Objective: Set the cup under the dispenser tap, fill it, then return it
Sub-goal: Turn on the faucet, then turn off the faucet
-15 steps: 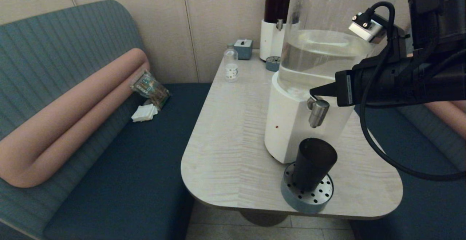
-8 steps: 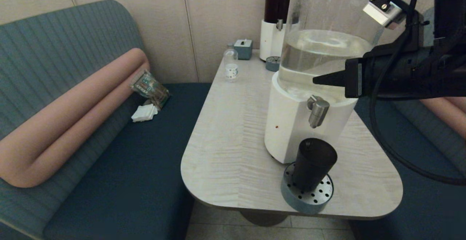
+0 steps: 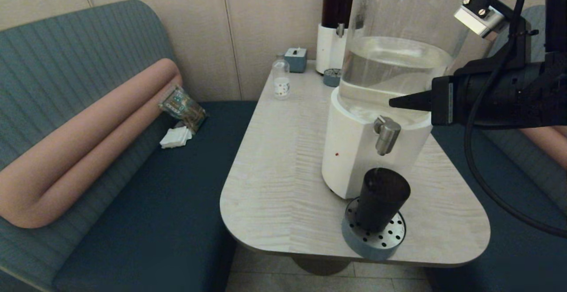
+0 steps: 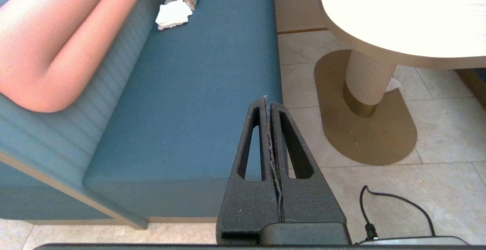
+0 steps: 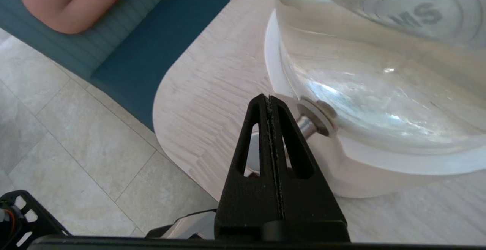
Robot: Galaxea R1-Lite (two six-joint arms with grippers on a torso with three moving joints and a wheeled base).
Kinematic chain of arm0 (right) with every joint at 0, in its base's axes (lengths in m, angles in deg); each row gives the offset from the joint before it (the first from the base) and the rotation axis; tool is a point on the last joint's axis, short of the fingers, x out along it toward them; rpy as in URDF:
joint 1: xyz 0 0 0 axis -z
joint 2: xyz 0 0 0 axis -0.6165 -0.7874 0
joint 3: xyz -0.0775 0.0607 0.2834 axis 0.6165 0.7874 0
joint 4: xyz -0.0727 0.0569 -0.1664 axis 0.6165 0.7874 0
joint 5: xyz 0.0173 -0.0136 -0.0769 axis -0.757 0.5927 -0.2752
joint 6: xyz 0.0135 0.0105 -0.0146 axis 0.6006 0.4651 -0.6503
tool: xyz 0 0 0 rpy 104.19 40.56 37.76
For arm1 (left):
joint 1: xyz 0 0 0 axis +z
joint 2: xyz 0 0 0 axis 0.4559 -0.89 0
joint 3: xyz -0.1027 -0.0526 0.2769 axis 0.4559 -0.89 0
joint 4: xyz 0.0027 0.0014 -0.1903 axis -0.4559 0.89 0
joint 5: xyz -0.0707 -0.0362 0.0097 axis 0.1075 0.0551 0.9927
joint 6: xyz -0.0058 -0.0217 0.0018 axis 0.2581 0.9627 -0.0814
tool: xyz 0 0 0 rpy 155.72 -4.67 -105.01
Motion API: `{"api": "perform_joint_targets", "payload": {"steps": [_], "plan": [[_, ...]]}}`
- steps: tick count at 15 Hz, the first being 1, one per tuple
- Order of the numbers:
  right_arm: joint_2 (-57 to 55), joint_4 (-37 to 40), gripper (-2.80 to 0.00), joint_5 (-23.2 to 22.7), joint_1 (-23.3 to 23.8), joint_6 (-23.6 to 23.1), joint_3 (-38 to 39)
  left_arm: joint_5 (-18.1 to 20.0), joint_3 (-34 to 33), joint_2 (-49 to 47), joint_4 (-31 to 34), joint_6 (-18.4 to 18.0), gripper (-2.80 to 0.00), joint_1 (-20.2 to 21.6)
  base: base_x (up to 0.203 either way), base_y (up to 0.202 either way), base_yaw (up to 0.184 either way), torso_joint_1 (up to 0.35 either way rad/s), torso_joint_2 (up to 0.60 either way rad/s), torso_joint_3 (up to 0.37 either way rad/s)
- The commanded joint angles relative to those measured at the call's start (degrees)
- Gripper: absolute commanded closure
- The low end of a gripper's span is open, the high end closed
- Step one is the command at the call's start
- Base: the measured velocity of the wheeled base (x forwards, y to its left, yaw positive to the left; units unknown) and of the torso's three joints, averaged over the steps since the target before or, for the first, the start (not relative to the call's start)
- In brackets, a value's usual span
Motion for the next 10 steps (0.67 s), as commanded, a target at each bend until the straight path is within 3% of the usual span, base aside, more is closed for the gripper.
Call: {"api": "perform_joint_targets", "payload": {"steps": [1, 10], "plan": [[0.14, 0.07, 0.00, -0.07, 0.47, -0.03, 0.16, 0.01, 0.00, -0.09, 0.02, -0.02, 0.00, 0.01, 0.000, 0.000, 0.000, 0.000, 0.00, 0.000], [-2.91, -0.08, 0.00, -0.07, 2.24, 0.01, -0.65, 0.01, 0.00, -0.09, 0.02, -0.02, 0.00, 0.01, 0.000, 0.000, 0.000, 0.000, 0.00, 0.000]]}}
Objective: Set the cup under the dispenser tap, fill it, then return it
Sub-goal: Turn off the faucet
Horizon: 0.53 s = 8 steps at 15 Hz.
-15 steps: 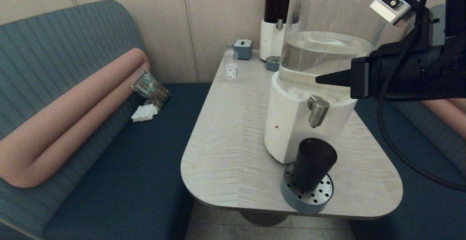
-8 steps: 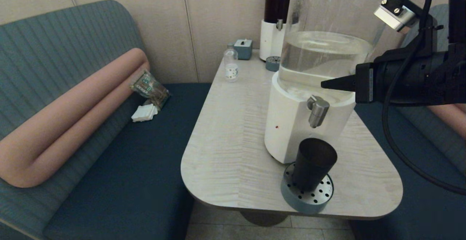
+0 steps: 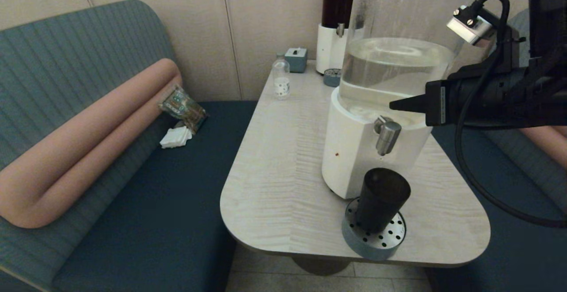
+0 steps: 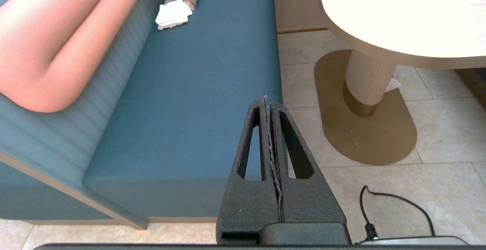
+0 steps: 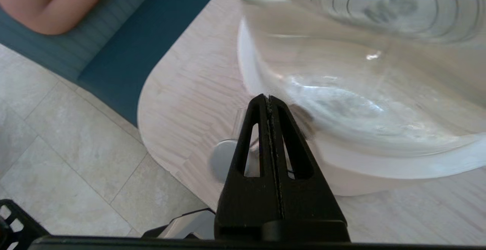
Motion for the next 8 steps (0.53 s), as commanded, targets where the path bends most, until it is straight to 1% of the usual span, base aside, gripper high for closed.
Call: {"api": "perform_joint_targets", "payload": {"steps": [1, 8], "plan": [[-0.94, 0.05, 0.00, -0.07, 0.21, -0.01, -0.17, 0.01, 0.00, -0.09, 0.04, -0.03, 0.00, 0.01, 0.000, 0.000, 0.000, 0.000, 0.00, 0.000], [-2.08, 0.23, 0.00, -0.07, 0.21, 0.08, -0.35, 0.01, 0.00, -0.09, 0.04, -0.03, 0.00, 0.01, 0.000, 0.000, 0.000, 0.000, 0.00, 0.000]]}}
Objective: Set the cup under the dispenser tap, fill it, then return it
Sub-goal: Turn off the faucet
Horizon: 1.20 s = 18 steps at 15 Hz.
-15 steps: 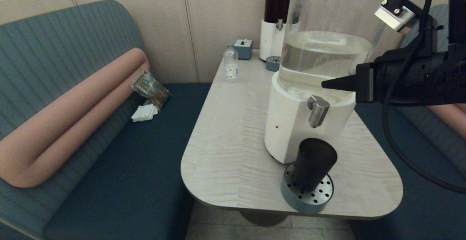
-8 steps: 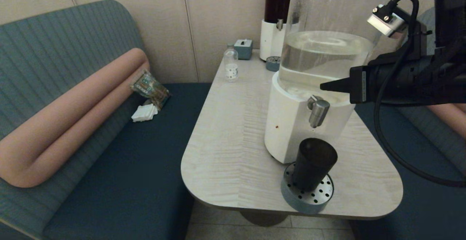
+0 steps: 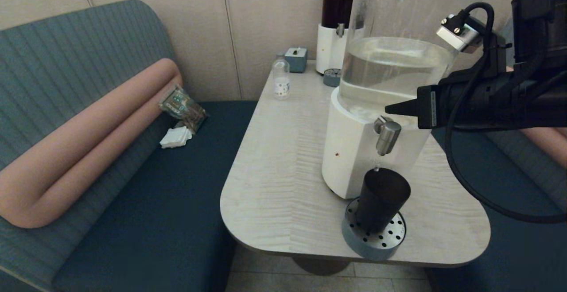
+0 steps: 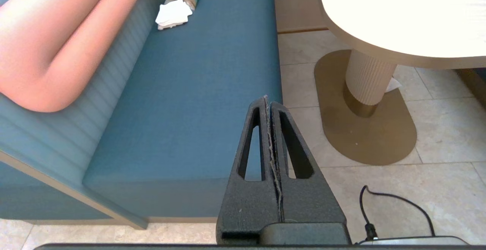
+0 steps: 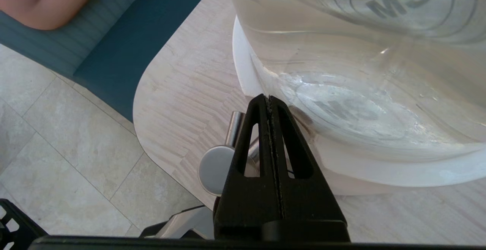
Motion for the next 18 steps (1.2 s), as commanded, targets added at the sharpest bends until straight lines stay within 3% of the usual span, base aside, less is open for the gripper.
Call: {"api": "perform_joint_targets", "payload": {"steps": [1, 18], "plan": [[-0.42, 0.12, 0.00, -0.08, -0.01, 0.04, 0.09, 0.02, 0.00, -0.09, 0.03, -0.04, 0.00, 0.01, 0.000, 0.000, 0.000, 0.000, 0.00, 0.000], [-1.68, 0.47, 0.00, -0.69, -0.01, -0.14, -0.15, 0.02, 0.00, -0.09, 0.03, -0.04, 0.00, 0.01, 0.000, 0.000, 0.000, 0.000, 0.00, 0.000]]}}
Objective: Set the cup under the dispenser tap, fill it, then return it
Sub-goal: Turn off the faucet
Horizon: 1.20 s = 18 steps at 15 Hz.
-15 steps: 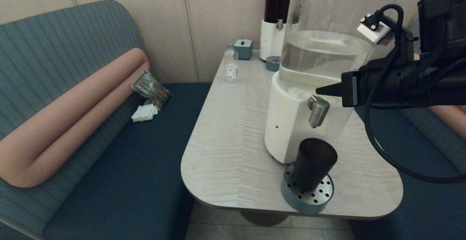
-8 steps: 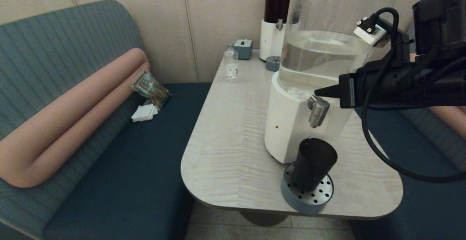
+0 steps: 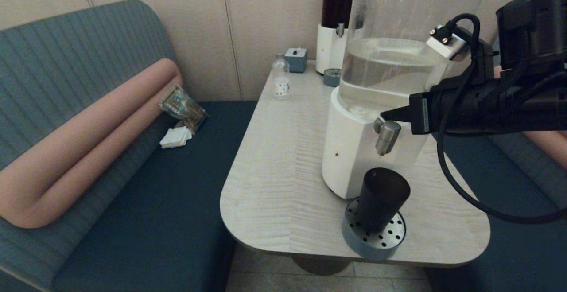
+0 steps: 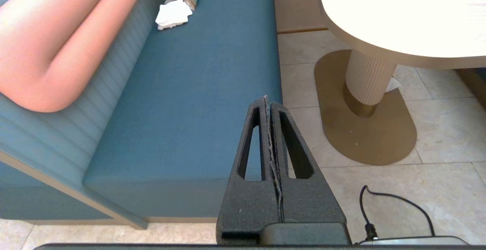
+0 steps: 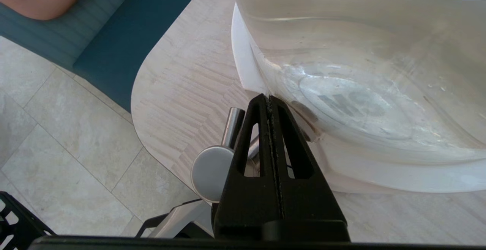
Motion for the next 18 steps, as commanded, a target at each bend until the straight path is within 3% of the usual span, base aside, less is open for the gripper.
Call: {"api": "perform_joint_targets", "payload": {"steps": [1, 18], "plan": [[-0.22, 0.03, 0.00, -0.06, -0.01, 0.14, -0.20, 0.01, 0.00, -0.09, 0.04, -0.05, 0.00, 0.01, 0.000, 0.000, 0.000, 0.000, 0.00, 0.000], [-0.60, -0.23, 0.00, -5.60, -0.19, 0.49, -0.29, 0.01, 0.00, -0.09, 0.04, -0.05, 0.00, 0.01, 0.000, 0.000, 0.000, 0.000, 0.00, 0.000]]}}
